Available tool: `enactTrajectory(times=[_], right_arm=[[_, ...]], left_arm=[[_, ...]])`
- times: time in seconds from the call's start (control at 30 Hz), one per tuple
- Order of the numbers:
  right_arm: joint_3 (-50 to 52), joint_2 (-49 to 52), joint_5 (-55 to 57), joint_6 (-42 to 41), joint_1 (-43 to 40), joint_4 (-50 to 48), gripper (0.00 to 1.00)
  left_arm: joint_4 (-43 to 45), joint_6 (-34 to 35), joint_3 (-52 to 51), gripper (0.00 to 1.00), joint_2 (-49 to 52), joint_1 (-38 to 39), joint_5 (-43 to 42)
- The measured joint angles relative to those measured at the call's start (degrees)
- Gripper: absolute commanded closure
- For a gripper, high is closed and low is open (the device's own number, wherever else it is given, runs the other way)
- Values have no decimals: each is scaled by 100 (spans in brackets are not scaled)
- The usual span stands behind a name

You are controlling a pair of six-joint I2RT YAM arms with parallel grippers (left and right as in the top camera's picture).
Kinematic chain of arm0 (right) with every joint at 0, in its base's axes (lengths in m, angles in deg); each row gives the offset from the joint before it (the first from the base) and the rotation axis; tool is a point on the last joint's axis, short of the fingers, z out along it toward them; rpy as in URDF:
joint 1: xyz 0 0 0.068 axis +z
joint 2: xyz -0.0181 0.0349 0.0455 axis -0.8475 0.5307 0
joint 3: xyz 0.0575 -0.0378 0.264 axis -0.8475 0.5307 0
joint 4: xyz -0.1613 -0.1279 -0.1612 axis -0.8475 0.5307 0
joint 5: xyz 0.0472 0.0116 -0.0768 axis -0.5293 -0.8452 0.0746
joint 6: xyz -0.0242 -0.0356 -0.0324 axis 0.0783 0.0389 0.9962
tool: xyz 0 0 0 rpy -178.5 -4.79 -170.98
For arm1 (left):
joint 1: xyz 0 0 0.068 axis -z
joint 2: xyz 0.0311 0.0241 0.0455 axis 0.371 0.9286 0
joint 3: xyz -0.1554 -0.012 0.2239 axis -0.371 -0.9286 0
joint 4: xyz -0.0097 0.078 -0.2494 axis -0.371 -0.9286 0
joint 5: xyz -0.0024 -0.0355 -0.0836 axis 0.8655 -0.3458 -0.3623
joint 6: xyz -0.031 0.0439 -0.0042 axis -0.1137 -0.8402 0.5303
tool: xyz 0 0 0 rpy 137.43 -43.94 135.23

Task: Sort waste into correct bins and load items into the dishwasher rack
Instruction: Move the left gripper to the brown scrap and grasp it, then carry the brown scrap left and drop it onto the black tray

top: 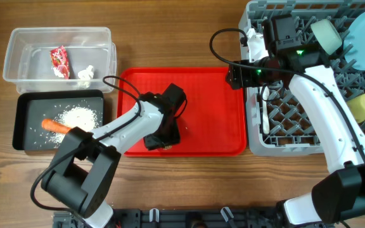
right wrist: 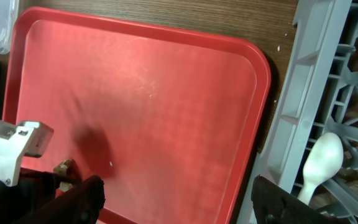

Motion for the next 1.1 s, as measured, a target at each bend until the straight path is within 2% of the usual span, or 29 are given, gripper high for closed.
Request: enactTrajectory(times=[0.07, 0.13, 0.3, 0.43, 0.57, 0.8, 0.97, 1.1], right_arm=[[0, 0, 0, 0, 0, 2, 22], [0, 0, 0, 0, 0, 4, 22], [0, 0, 0, 0, 0, 7, 22], [0, 0, 0, 0, 0, 22, 22], [0, 0, 0, 0, 0, 22, 22], [0, 0, 0, 0, 0, 22, 22], [0, 0, 0, 0, 0, 22, 22], [0, 0, 0, 0, 0, 20, 22]], left_arm=[[4, 22, 0, 73, 33, 0, 70], [24, 59, 0, 75, 42, 0, 146], [63, 59, 0, 74, 42, 0, 262], [37, 52, 4, 78, 42, -39, 361], [-350, 35, 157, 78, 28, -341, 634], [-813, 35, 671, 78, -662, -1405, 1279], [-807, 35, 737, 80, -1401, -2538, 1773], [-551, 35, 737, 82, -1482, -3707, 2048]])
